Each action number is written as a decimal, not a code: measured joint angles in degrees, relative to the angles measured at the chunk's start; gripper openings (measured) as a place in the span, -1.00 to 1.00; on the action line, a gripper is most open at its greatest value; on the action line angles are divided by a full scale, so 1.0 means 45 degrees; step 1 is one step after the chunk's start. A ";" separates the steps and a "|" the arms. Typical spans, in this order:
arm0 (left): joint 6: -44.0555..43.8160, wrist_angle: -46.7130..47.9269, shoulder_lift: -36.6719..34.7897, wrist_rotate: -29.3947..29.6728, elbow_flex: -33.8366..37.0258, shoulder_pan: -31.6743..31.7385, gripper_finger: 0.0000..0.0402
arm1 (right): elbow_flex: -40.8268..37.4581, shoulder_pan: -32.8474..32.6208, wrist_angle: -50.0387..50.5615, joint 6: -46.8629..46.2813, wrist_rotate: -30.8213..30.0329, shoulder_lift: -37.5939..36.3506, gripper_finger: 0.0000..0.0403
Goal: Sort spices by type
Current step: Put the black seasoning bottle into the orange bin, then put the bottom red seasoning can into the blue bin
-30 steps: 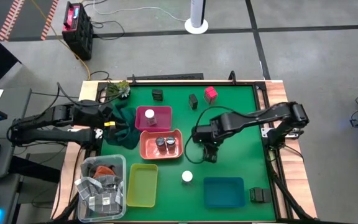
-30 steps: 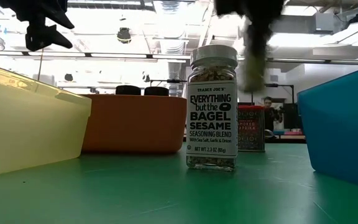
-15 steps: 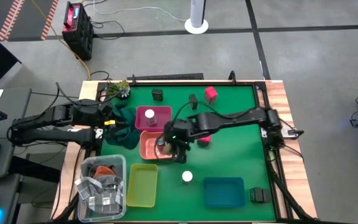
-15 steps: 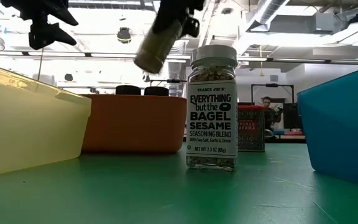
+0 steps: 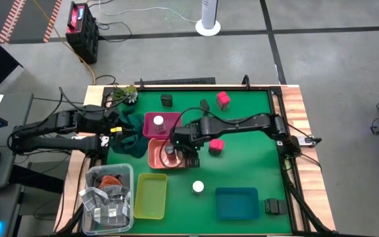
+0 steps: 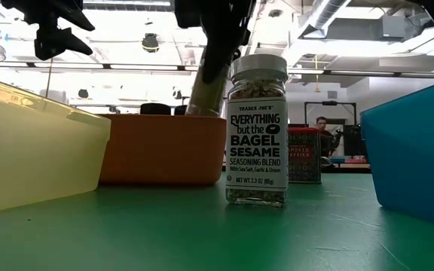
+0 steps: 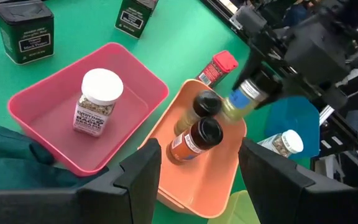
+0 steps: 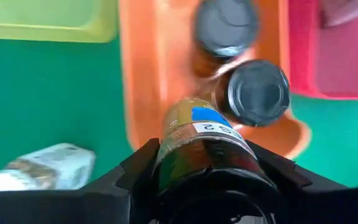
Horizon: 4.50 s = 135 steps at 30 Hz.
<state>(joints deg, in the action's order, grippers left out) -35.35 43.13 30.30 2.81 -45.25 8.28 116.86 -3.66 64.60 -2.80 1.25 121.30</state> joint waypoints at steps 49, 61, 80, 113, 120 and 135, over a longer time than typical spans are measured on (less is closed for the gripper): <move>-0.1962 -0.0180 0.0015 0.2108 0.0000 0.0002 0.02 | 0.1422 0.0621 0.3461 0.0577 -0.0811 0.0050 0.51; -0.2183 -0.0830 0.0005 0.0309 0.0000 -0.0003 0.02 | -0.4122 0.1095 0.1991 -0.2546 -0.1776 -0.3214 0.51; -0.1204 -0.0889 0.0005 0.0103 0.0000 -0.0003 0.02 | -0.5809 0.1405 0.1567 -0.1323 -0.1006 -0.3156 0.87; -0.0370 -0.1022 0.0008 0.0835 0.0000 -0.0001 0.02 | -0.7807 0.0902 -0.0578 -0.2041 0.0130 -0.1953 0.11; -0.0254 -0.1490 -0.0325 0.0821 0.0005 -0.0003 0.02 | -0.6321 0.0400 0.0941 -0.2215 -0.0022 -0.1953 0.11; 0.0904 -0.2432 -0.0932 0.0845 0.0005 -0.0003 0.02 | -0.1904 -0.1246 0.3285 -0.4212 -0.1780 -0.1962 0.11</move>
<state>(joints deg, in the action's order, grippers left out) -31.28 32.19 26.11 6.61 -45.23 8.27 108.29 -9.26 79.38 -21.75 -6.76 112.46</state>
